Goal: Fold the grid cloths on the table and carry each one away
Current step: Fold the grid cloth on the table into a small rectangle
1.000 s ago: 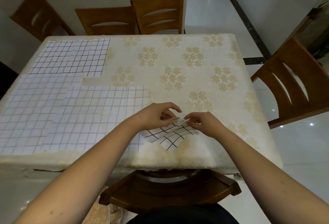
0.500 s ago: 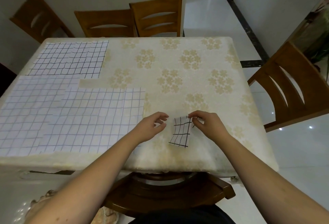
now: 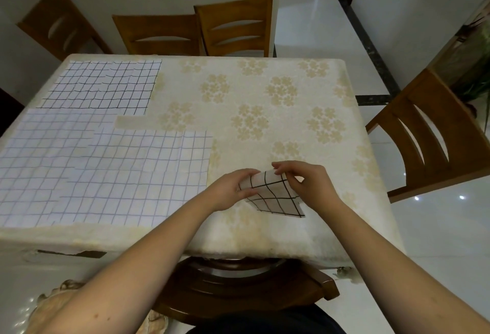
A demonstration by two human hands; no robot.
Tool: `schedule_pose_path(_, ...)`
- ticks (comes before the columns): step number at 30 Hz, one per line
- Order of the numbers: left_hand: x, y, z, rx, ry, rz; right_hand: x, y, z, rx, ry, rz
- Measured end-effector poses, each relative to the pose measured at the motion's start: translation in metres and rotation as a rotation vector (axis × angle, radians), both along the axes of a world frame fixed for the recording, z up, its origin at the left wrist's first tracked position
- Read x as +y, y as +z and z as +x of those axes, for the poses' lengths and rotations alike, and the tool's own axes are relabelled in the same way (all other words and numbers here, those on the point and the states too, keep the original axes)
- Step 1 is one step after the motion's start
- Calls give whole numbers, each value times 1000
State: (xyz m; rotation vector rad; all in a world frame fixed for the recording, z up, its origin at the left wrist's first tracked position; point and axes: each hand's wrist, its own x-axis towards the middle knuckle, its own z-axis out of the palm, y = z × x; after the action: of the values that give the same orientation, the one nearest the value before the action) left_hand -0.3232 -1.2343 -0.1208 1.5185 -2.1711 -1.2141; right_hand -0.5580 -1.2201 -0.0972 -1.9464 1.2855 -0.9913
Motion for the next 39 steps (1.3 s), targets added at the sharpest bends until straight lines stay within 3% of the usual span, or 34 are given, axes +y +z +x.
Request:
schedule_pose_path(7, 0, 2, 5, 52, 86, 90, -9, 1, -9, -8, 25, 97)
schedule_pose_path(13, 8, 4, 20, 1, 86, 75, -5, -6, -5, -167, 8, 448)
schedule_pose_path(17, 14, 6, 30, -22, 89, 77, -2, -24, 5, 79, 66, 537)
schedule_pose_path(19, 16, 6, 36, -45, 99, 81, 1, -30, 11, 103, 49, 579)
schedule_pose_path(22, 17, 3, 47, -82, 105, 102, 7, -41, 15, 65, -4, 606)
schedule_pose_path(25, 22, -5, 58, -80, 121, 181, 16, -43, 15, -142, -72, 670)
schedule_pose_path(31, 40, -41, 61, 381, 536, 529, 35, -58, 10, -278, -287, 818)
schedule_pose_path(39, 51, -69, 28, 590, 853, 693, 50, -96, 5, -429, -385, 987)
